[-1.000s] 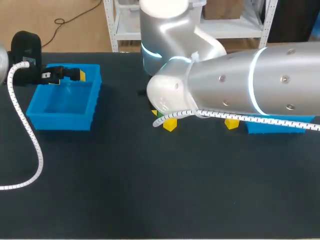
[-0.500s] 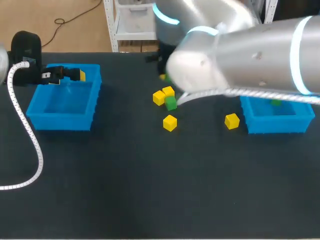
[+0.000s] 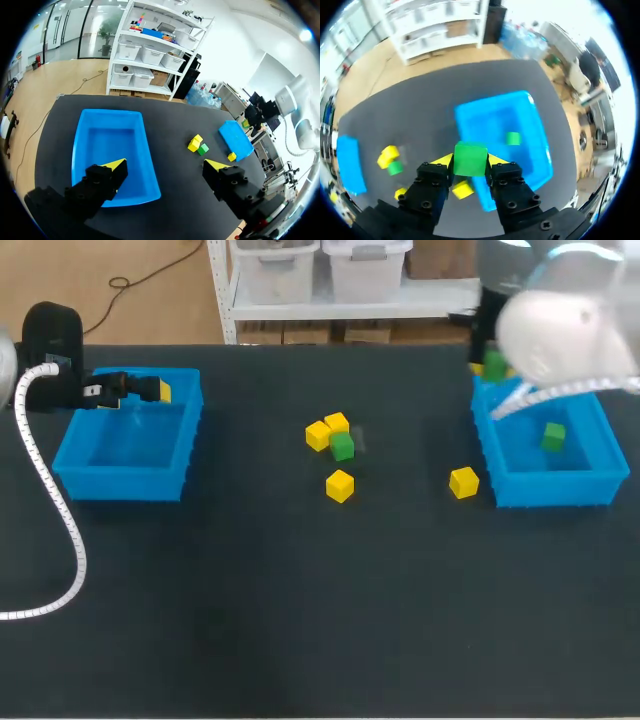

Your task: Put the green cubes in the right bin and the yellow cubes in the left bin.

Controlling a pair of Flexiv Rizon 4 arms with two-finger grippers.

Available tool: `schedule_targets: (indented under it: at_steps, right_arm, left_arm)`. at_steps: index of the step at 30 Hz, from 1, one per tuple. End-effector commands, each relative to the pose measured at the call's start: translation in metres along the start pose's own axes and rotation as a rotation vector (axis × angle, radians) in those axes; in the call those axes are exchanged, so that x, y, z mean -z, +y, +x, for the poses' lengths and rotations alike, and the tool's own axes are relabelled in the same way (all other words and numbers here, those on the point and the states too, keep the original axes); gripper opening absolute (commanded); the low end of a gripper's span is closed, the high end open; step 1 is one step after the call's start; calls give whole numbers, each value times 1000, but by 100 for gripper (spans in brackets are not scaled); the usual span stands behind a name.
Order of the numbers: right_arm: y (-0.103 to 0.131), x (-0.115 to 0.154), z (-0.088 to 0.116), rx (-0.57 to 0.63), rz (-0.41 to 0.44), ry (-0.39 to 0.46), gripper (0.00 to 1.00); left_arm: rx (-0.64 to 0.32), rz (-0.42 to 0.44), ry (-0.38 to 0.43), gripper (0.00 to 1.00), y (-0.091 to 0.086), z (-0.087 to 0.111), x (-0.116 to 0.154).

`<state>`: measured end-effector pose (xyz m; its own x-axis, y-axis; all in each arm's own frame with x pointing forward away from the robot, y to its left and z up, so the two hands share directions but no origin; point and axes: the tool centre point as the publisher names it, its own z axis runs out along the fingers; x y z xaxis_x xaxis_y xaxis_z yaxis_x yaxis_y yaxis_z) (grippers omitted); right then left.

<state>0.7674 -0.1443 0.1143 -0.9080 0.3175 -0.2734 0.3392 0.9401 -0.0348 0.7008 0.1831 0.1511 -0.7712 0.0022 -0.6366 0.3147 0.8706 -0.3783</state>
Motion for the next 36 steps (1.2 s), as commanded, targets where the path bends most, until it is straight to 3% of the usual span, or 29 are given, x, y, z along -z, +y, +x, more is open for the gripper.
schedule_targets:
  at_steps: [1, 3, 4, 5, 11, 18, 24, 31, 36]
  right_arm:
    - [-66, -25, 3, -83, 20, -109, 0]
    - [-71, -34, 5, -80, 17, -70, 0]
    - [-72, -36, 6, -81, 36, -62, 24]
    - [-71, -36, 6, -80, 32, -65, 100]
    - [-51, -19, 2, -6, 25, -129, 100]
    - [13, 16, 3, 218, -40, -201, 100]
    - [86, 28, 27, 412, -148, -181, 100]
    - [165, 25, 71, 572, -252, -105, 100]
    - [203, 8, 94, 635, -291, -40, 100]
  left_arm:
    - [-1, 7, -6, 100, 1, 1, 0]
    - [-1, 7, -6, 100, 1, 1, 0]
    - [-1, 7, -6, 100, 1, 1, 0]
    - [-1, 7, -6, 100, 1, 1, 0]
    - [-1, 7, -6, 100, 1, 1, 0]
    - [-1, 7, -6, 100, 1, 1, 0]
    - [-1, 7, -6, 100, 1, 1, 0]
    - [-1, 7, -6, 100, 1, 1, 0]
    - [-1, 7, -6, 100, 1, 1, 0]
